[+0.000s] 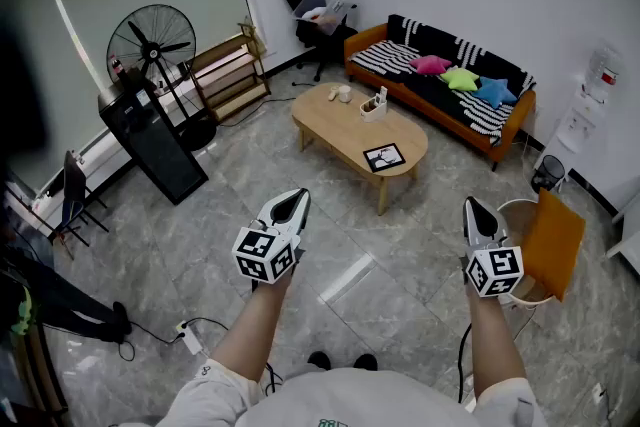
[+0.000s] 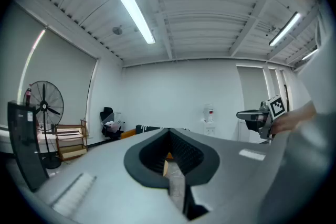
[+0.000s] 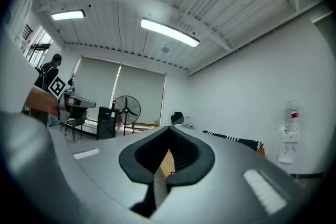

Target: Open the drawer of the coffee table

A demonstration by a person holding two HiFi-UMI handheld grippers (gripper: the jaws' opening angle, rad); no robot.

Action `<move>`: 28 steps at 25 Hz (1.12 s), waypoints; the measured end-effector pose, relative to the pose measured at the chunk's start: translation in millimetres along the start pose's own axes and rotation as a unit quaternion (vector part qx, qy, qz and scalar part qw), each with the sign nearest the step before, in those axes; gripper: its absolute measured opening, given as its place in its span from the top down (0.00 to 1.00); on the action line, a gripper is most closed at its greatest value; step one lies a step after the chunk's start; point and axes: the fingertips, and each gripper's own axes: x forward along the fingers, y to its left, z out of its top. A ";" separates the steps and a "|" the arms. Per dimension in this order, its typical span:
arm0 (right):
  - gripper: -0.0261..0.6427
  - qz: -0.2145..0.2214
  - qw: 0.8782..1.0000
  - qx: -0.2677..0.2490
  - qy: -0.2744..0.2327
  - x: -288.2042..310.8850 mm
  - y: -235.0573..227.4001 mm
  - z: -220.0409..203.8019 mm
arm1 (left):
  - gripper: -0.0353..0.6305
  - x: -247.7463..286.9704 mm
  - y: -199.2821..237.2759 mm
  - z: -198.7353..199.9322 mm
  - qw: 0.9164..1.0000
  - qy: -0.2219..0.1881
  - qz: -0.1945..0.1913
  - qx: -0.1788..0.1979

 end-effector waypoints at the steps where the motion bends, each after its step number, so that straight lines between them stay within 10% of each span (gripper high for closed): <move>1: 0.96 0.000 1.000 -0.001 0.000 0.3 0.3 -0.7 | 0.95 -0.2 0.6 -0.8 1.000 -0.001 0.001 0.000; 15: 0.96 -0.005 1.000 0.009 -0.015 7.3 3.3 3.2 | 0.95 -5.1 7.8 0.9 1.000 -0.005 0.007 -0.003; 16: 0.80 -0.015 1.000 0.017 -0.022 9.9 0.3 3.6 | 0.95 -5.5 8.2 0.8 1.000 -0.005 0.007 -0.004; 17: 0.26 -0.023 0.999 0.023 -0.026 13.0 -1.6 3.1 | 0.95 -6.1 8.6 0.4 1.000 -0.005 0.007 -0.004; 18: 0.08 -0.025 0.999 0.026 -0.028 15.4 -1.0 2.1 | 0.95 -6.7 8.9 0.0 1.000 -0.005 0.007 -0.003; 28: 0.08 0.010 1.000 0.013 -0.012 19.7 18.8 -4.8 | 0.95 -11.3 11.5 -1.6 1.000 -0.002 0.011 0.000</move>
